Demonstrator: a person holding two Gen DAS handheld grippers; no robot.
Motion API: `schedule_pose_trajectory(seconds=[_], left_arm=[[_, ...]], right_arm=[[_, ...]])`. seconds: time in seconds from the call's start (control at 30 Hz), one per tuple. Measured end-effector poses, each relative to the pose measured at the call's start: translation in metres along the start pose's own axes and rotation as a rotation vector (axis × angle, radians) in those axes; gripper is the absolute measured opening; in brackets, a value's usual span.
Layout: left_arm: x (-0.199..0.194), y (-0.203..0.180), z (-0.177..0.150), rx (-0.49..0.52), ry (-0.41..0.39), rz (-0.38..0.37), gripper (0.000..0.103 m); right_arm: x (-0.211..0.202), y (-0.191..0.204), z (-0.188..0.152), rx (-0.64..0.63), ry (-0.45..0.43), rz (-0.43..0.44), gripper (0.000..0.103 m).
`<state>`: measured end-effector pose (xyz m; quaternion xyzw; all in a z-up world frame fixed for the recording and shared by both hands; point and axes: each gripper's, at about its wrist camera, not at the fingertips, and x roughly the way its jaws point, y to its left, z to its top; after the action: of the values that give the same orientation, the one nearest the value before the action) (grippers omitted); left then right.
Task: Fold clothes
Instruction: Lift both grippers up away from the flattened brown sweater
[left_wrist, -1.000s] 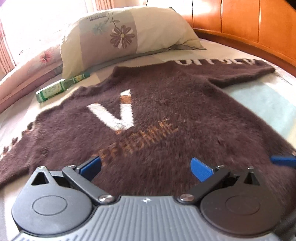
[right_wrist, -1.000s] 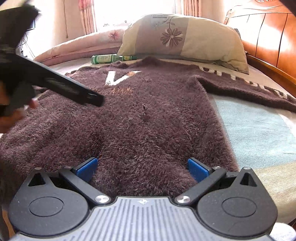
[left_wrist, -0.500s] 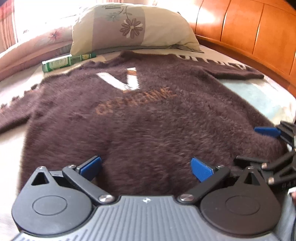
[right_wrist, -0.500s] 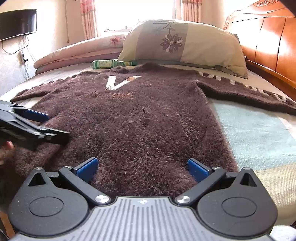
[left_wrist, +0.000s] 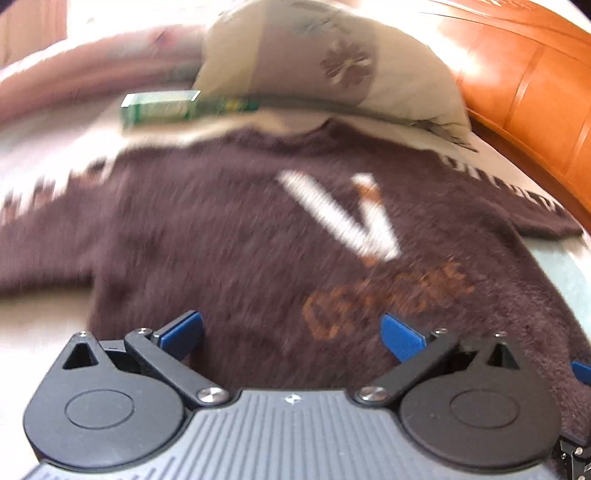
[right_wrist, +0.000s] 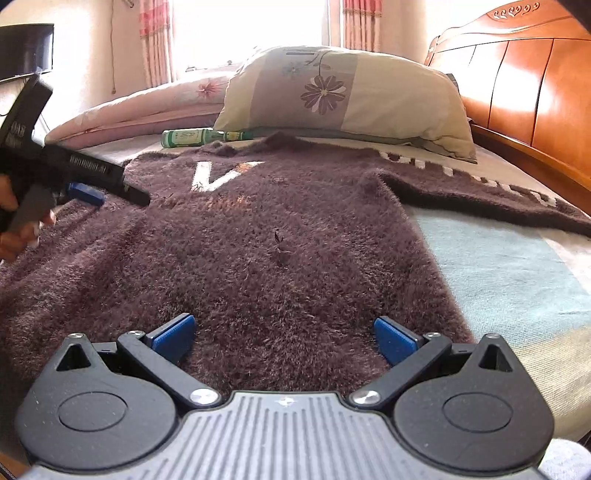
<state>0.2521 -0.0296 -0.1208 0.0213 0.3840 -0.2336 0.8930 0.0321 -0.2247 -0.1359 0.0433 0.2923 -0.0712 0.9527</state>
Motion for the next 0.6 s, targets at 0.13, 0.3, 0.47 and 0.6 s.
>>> schedule_pose_trajectory(seconds=[0.13,0.3,0.47,0.6], left_arm=[[-0.024,0.002,-0.031,0.057,-0.006,0.022,0.102],[-0.046,0.01,-0.038,0.07,0.061,0.031,0.102],[-0.051,0.009,-0.003,0.021,0.103,0.019,0.102],[-0.029,-0.012,0.049,0.024,0.1,-0.021,0.102]], right_arm=[[0.001,0.0,0.0,-0.006,0.002,-0.001,0.103],[0.001,-0.001,0.0,-0.007,0.004,0.0,0.103],[-0.001,-0.003,0.002,0.019,-0.01,-0.002,0.103],[-0.003,-0.011,0.006,0.056,-0.029,-0.017,0.103]])
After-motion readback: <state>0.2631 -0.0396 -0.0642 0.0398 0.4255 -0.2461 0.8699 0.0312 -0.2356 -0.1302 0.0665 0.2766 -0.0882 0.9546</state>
